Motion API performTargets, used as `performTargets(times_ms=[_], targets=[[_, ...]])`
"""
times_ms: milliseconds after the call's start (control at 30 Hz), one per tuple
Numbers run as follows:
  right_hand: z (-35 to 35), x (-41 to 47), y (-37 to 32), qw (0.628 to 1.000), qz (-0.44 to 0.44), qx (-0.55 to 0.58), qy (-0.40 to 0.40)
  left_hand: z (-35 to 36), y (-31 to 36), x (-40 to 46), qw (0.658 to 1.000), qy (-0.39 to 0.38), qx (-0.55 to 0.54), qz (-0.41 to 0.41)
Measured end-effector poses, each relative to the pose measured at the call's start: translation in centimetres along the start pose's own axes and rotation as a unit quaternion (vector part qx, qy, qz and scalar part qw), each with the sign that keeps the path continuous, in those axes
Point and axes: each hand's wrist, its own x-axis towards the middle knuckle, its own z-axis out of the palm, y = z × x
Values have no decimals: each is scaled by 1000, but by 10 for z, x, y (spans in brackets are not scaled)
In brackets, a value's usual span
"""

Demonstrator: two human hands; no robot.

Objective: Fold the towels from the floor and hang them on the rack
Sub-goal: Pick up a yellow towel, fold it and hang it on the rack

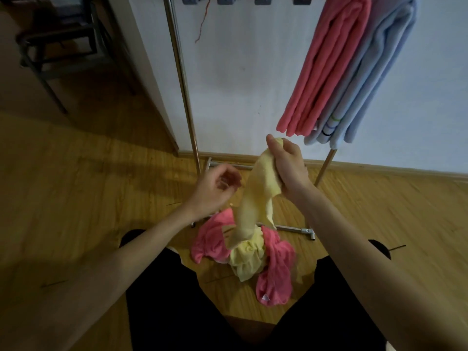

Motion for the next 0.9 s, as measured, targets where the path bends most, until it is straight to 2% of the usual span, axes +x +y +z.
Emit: performTargets(times_ms=[133,267,533,633,733,900], targets=[[10,4,1,999,19,31,36,-4,-5,-28,989,-93,105,47],[19,5,-5,993,44,80,77,5,-9,-36,973,-60,217,54],[22,1,-17,986,36,139,90,19,3,-30,969,-22,248,3],[15,4,-17,982,35,155,102,16,-9,-26,977,-37,203,-45],[4,8,-10,981,46,145,122,4,-24,-20,985,-9,120,-120],[-13,17,11,978,145,74,131,-9,-4,-10,979,48,-42,-193]])
